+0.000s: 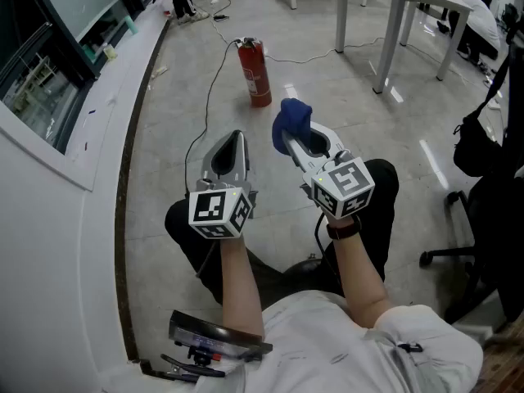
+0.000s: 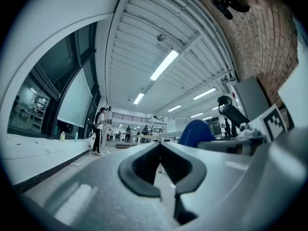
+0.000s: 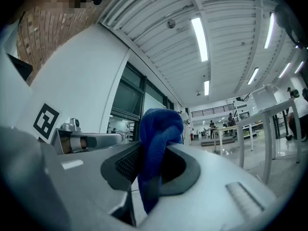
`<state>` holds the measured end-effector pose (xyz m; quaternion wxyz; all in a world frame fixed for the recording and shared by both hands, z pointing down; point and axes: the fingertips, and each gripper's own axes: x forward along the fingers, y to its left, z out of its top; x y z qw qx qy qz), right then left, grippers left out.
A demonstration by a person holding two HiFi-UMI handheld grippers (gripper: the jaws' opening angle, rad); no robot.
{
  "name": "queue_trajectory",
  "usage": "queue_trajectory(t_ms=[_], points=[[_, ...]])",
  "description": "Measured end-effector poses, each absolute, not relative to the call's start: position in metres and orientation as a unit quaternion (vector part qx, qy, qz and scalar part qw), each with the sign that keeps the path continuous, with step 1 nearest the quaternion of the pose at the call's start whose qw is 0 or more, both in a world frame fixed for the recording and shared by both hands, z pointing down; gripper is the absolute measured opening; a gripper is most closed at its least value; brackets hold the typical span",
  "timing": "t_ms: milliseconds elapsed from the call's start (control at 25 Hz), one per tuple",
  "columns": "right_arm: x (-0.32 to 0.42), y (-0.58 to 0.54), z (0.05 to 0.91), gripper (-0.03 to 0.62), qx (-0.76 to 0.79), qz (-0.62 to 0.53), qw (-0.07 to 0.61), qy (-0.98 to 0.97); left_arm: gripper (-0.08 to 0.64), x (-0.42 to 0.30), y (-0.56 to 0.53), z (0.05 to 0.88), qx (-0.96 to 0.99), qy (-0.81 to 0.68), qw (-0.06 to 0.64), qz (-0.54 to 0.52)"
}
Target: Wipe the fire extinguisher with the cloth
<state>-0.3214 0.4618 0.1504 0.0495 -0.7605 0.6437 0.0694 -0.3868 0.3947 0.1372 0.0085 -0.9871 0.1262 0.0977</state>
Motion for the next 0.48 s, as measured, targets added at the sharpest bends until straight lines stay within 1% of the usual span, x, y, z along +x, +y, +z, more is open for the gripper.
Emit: queue_trajectory(t_ms=[280,480], points=[[-0.332,0.486,0.137,0.083,-0.763,0.08,0.055,0.64,0.0,-0.394,0.418,0.13,-0.989,0.111,0.007,0.094],[-0.325,0.491,0.15,0.083,-0.762,0.065,0.058,0.642,0.0,-0.387,0.42,0.132,-0.989,0.108,-0.005,0.097]])
